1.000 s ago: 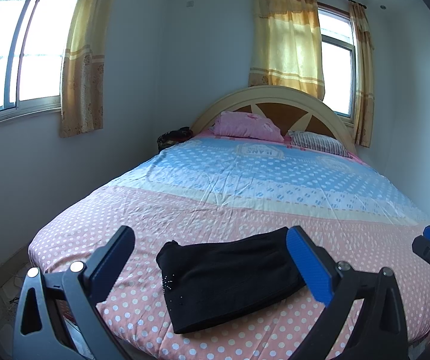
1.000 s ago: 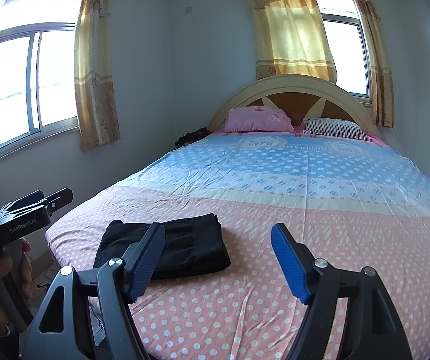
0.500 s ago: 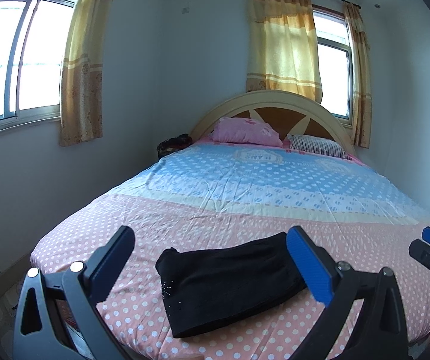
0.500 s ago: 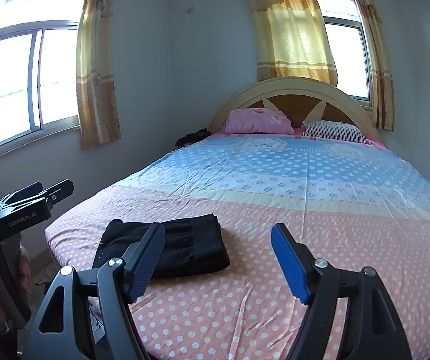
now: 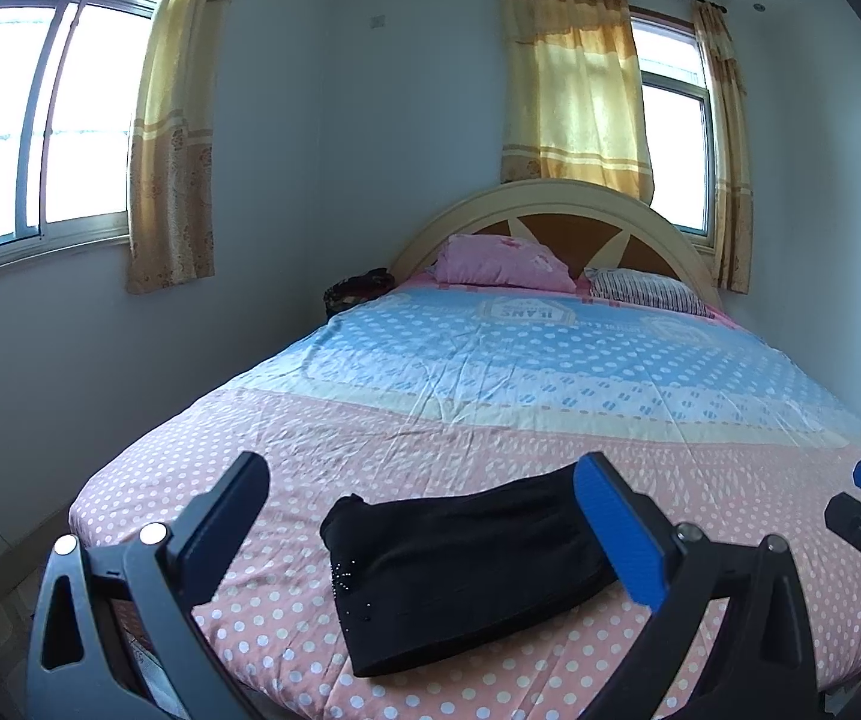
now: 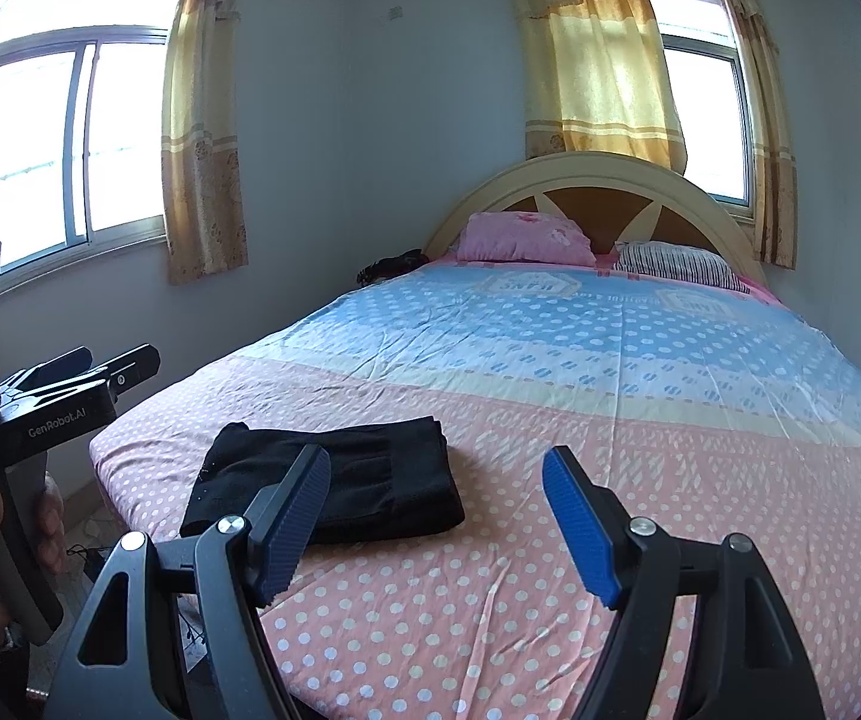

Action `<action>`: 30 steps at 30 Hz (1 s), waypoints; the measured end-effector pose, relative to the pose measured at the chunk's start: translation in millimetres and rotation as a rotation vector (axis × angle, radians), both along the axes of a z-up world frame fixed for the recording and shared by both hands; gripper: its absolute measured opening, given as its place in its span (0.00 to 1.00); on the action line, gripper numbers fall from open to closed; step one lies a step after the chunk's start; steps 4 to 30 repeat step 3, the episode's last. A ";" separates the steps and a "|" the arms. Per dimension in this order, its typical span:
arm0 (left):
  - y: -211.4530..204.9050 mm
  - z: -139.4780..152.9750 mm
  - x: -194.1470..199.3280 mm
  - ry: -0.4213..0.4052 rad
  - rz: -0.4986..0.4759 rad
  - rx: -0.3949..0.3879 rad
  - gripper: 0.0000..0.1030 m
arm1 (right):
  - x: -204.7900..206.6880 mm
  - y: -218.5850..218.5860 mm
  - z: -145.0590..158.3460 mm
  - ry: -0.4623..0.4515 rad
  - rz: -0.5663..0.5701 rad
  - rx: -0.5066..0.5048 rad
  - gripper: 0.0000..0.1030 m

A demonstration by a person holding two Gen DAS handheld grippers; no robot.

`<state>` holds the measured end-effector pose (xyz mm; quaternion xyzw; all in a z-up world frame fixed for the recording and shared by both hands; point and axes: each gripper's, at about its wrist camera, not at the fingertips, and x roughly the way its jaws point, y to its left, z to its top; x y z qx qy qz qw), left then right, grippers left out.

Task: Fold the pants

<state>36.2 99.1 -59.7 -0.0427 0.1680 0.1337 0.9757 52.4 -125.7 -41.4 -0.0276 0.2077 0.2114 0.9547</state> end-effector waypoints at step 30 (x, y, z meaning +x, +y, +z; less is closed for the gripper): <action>-1.0 -0.9 1.5 0.005 -0.005 0.001 1.00 | 0.9 -2.6 -0.8 0.007 -0.007 0.004 0.72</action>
